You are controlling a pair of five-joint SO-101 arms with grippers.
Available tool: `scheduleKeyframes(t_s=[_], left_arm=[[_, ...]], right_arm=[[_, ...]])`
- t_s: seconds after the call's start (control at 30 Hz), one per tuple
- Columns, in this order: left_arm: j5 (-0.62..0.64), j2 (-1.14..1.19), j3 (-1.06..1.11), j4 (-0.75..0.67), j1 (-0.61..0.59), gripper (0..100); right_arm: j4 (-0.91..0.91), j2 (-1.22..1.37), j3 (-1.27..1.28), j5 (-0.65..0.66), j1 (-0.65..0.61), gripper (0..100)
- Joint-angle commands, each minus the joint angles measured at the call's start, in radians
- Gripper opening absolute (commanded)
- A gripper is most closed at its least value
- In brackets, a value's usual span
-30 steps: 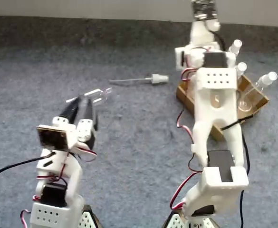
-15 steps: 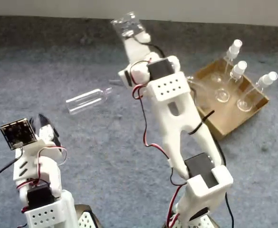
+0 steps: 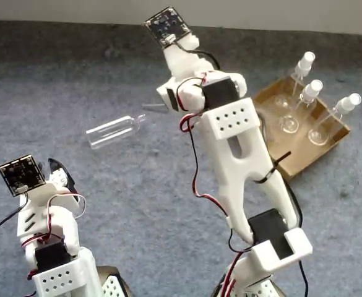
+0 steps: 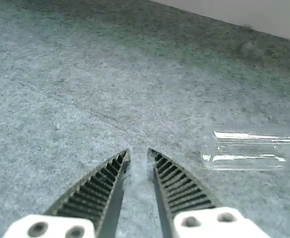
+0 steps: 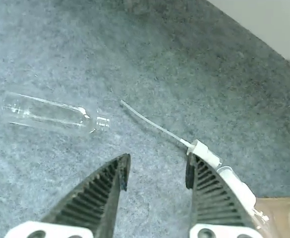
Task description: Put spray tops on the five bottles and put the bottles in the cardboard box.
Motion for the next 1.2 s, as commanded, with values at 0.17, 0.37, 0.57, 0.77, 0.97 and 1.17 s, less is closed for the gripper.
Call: scheduleKeyframes(t_s=[0.17, 0.37, 0.57, 0.77, 0.97, 1.17], left_arm=[[0.005, -0.01, -0.007, 0.003, 0.035, 1], [0.005, -0.01, -0.007, 0.003, 0.035, 1], [0.005, -0.01, -0.005, 0.003, 0.035, 1], [0.003, -0.01, 0.038, -0.044, 0.042, 1], [0.003, -0.008, 0.058, -0.104, 0.042, 1], [0.003, -0.004, 0.058, -0.104, 0.077, 1]], right_arm=[[0.022, -0.127, 0.041, 0.014, 0.039, 14.6], [0.018, -0.12, 0.058, 0.012, -0.036, 14.6], [-0.065, -0.119, 0.062, 0.008, -0.183, 14.6], [-0.266, -0.122, 0.242, 0.011, -0.294, 14.6], [-0.567, -0.13, 0.483, 0.012, -0.311, 14.6], [-0.788, -0.124, 0.634, 0.015, -0.306, 15.1]])
